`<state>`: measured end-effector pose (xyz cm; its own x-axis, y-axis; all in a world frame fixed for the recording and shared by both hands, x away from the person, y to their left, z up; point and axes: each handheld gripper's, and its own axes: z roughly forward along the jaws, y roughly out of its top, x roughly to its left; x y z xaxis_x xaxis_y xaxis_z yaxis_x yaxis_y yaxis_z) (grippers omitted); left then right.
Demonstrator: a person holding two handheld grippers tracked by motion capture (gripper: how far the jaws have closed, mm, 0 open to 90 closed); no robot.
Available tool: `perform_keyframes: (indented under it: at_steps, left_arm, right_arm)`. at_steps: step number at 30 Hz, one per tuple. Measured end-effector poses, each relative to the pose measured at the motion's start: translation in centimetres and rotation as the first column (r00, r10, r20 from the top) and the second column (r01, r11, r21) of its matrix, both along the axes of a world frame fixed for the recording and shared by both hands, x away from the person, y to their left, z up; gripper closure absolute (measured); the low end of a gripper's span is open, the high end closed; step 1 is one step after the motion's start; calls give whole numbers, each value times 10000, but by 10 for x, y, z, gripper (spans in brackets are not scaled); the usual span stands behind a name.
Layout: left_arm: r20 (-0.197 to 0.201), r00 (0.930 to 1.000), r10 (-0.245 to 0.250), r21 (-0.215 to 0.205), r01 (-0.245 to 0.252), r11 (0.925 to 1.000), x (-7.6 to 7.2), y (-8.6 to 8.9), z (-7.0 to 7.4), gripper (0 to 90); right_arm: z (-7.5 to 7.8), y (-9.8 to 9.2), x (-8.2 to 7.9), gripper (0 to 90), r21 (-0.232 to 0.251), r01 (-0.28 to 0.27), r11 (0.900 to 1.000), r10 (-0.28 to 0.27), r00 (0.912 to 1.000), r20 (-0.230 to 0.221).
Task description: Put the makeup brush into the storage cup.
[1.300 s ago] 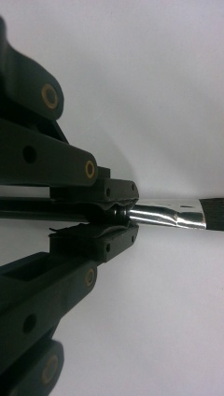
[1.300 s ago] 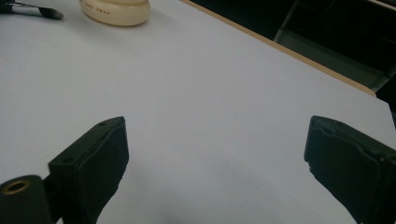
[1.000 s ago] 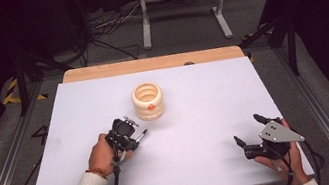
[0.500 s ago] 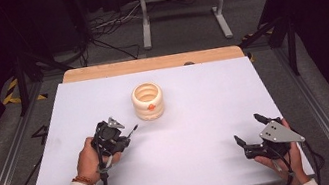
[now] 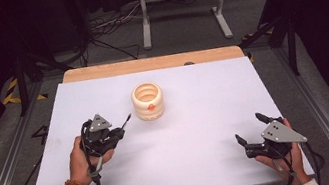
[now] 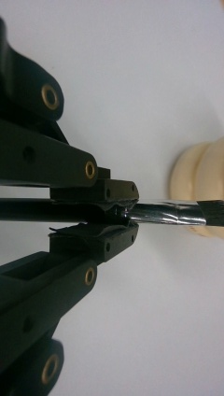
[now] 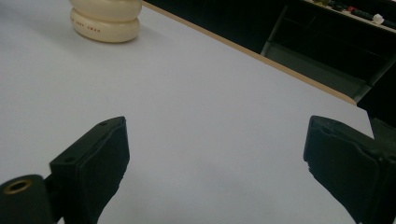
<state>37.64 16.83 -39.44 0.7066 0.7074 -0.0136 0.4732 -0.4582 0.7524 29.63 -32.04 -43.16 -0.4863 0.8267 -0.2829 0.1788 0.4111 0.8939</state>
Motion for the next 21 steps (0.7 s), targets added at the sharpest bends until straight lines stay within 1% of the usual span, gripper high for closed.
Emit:
perform_keyframes:
  at_steps: [2, 3, 6, 7, 8, 11, 13, 15, 16, 18, 19, 21]
  left_arm:
    - [242, 9997, 96, -175, -92, 9998, -2, 2, 3, 793]
    - [438, 9990, 52, -302, -39, 9995, -2, 4, 5, 793]
    - [669, 9977, 74, -616, -32, 9981, -3, 8, 8, 793]
    - [849, 9964, 75, -848, -3, 9964, -3, 10, 10, 793]
    - [849, 9964, 75, -848, -3, 9964, -3, 10, 10, 793]
    - [1197, 9928, 80, -1303, 77, 9914, -3, 13, 15, 793]
    - [1412, 9900, 43, -1512, 172, 9884, -4, 14, 18, 793]
    - [1650, 9863, 56, -1622, 216, 9865, -4, 13, 21, 793]
    - [1696, 9855, 30, -1754, 272, 9841, -5, 13, 22, 793]
    - [1901, 9818, 58, -1865, 304, 9820, -4, 13, 25, 793]
    - [1886, 9820, 29, -2048, 365, 9781, -4, 12, 25, 793]
    - [2098, 9777, 37, -2161, 427, 9754, -4, 12, 28, 793]
  right_arm:
    - [0, 0, 0, 76, -1, -8, 10000, 8, 10000, -3]
    - [0, 0, 0, 77, 2, -7, 10000, 7, 10000, -5]
    - [0, 0, 0, 76, 8, 6, 10000, -6, 10000, 7]
    - [0, 0, 0, 76, 6, 15, 10000, -15, 10000, 6]
    - [0, 0, 0, 76, 6, 15, 10000, -15, 10000, 6]
    - [0, 1, 0, 77, 12, 24, 10000, -24, 10000, 37]
    - [0, 1, 0, 77, 21, 39, 10000, -39, 10000, 34]
    - [0, 1, 0, 77, 3, 20, 10000, -20, 10000, 17]
    - [0, 1, 0, 77, -12, 23, 10000, -23, 10000, 11]
    - [-1, 2, 0, 77, 7, 9, 10000, -9, 10000, 12]
    - [0, 1, 0, 76, 11, 9, 10000, -9, 10000, 10]
    - [0, 1, 0, 77, 46, 7, 10000, -7, 10000, 35]
